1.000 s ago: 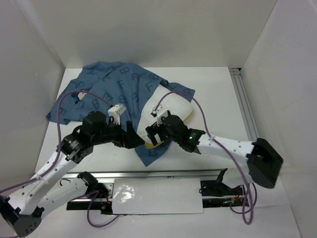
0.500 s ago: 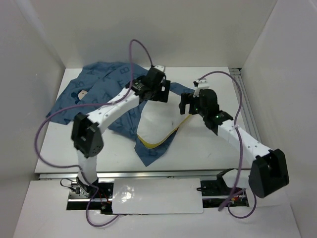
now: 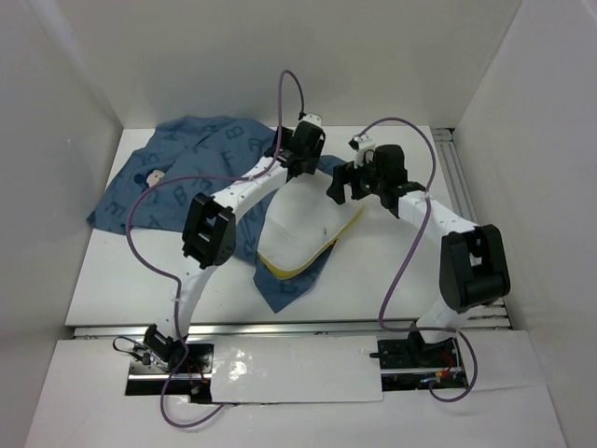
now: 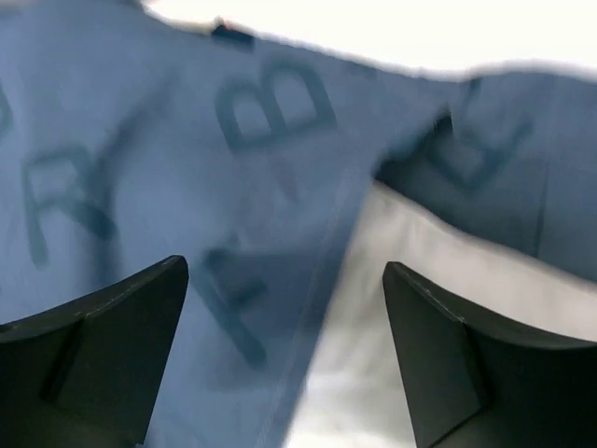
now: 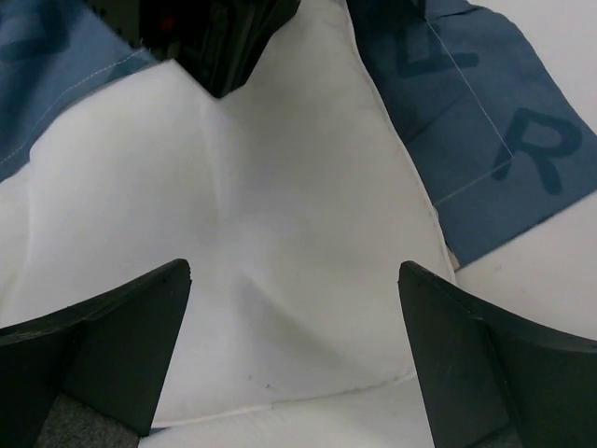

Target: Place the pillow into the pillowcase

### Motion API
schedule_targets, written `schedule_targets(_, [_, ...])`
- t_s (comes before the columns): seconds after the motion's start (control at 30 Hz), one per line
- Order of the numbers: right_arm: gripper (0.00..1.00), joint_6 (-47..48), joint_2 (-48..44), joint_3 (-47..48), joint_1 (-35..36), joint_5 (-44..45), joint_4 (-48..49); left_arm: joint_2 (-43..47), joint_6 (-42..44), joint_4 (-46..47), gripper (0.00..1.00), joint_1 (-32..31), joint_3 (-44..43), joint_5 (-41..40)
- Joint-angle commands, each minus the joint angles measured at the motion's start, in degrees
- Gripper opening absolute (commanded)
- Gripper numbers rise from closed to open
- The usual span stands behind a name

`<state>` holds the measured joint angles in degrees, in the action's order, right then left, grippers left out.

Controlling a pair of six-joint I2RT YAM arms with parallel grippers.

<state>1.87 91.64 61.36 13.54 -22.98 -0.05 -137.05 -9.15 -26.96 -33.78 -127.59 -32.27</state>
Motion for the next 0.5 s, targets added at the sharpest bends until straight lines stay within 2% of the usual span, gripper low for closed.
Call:
schedule_targets(0.0, [0.99,5.16,3.36,4.73,-0.36,-4.52,0.85,1.53,1.93,11.38,0.98,2.66,1.19,-2.72])
schedule_targets(0.03, [0.99,5.86,4.16,4.73,-0.36,-5.48,0.85,1.53,1.94,12.19,0.98,2.67,1.90,-2.71])
schedule_targets(0.13, [0.99,6.39,6.88,6.22,-0.36,-7.33,0.85,-0.22,3.25,12.72,0.84,2.67,-0.01,-2.71])
schedule_targets(0.27, [1.00,8.50,11.19,11.04,-0.36,-9.10,-1.77,-2.43,4.49,13.25,0.40,2.67,-1.87,-1.31])
schedule_targets(0.3, [1.00,9.98,12.33,12.36,-0.36,-9.79,-2.92,-2.95,4.49,13.25,0.08,2.67,-1.87,-1.30])
schedule_targets(0.33, [1.00,11.04,14.95,13.68,-0.36,-10.93,-5.37,-2.96,4.49,13.25,0.00,2.14,-1.87,-0.52])
schedule_targets(0.4, [1.00,12.19,17.86,17.99,0.17,-11.55,-7.41,-1.73,5.01,13.25,0.00,2.14,-1.35,2.20])
schedule_targets(0.47, [0.82,14.30,22.78,22.63,0.87,-12.35,-12.22,0.37,5.02,13.86,0.00,2.14,0.23,5.10])
